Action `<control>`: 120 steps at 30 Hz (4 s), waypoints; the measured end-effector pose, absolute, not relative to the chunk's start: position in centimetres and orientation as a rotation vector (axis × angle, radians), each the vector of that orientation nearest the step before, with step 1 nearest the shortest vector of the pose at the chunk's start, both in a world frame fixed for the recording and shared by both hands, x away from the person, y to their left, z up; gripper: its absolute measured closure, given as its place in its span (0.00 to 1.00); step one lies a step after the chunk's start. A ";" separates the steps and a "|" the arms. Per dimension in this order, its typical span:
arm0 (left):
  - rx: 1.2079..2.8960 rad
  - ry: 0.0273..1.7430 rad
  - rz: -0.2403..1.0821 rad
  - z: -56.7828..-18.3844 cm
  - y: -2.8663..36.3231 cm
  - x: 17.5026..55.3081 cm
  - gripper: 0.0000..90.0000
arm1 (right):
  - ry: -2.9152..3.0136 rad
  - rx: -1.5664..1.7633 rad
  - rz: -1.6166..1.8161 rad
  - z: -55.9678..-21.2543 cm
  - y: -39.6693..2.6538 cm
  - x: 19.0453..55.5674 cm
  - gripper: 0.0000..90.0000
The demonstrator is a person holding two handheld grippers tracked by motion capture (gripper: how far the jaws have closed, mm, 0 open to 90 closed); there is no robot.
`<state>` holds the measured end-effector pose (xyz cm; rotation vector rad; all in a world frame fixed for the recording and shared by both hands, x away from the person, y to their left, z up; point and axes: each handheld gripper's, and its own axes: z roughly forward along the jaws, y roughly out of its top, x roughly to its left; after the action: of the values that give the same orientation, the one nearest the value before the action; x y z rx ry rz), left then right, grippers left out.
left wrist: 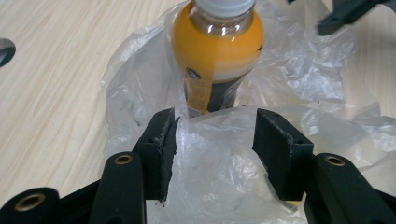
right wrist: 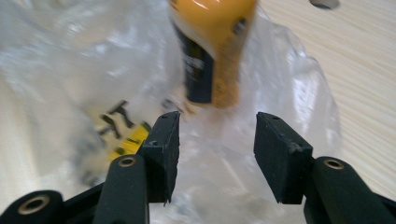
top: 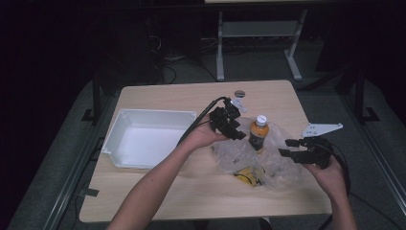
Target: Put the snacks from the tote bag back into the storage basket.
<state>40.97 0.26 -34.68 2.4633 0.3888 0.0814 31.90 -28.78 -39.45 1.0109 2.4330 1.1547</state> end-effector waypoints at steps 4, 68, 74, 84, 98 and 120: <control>2.459 0.394 0.077 -35.3 0.2 41.0 0.54 | 2.456 0.951 1.208 -38.7 -27.9 31.2 0.55; 2.503 0.119 0.046 -32.0 -6.1 43.7 0.65 | 2.484 0.988 1.184 -40.2 -29.1 31.2 0.49; 2.469 0.132 0.067 -31.4 -5.8 43.8 0.65 | 2.475 0.996 1.189 -40.2 -29.3 31.2 0.49; 2.463 0.139 0.057 -30.6 -6.0 43.4 0.65 | 2.479 1.002 1.185 -40.5 -29.4 31.3 0.49; 2.475 0.151 0.091 -28.6 -6.3 42.9 0.65 | 2.473 1.020 1.189 -40.7 -29.5 31.4 0.49; 2.446 0.158 0.147 -23.2 -4.9 41.5 0.65 | 2.476 1.024 1.169 -41.2 -29.5 31.6 0.49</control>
<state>41.49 -4.86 -23.18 2.4464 0.1577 0.1469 31.61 -29.46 -41.17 1.0237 2.4760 1.1686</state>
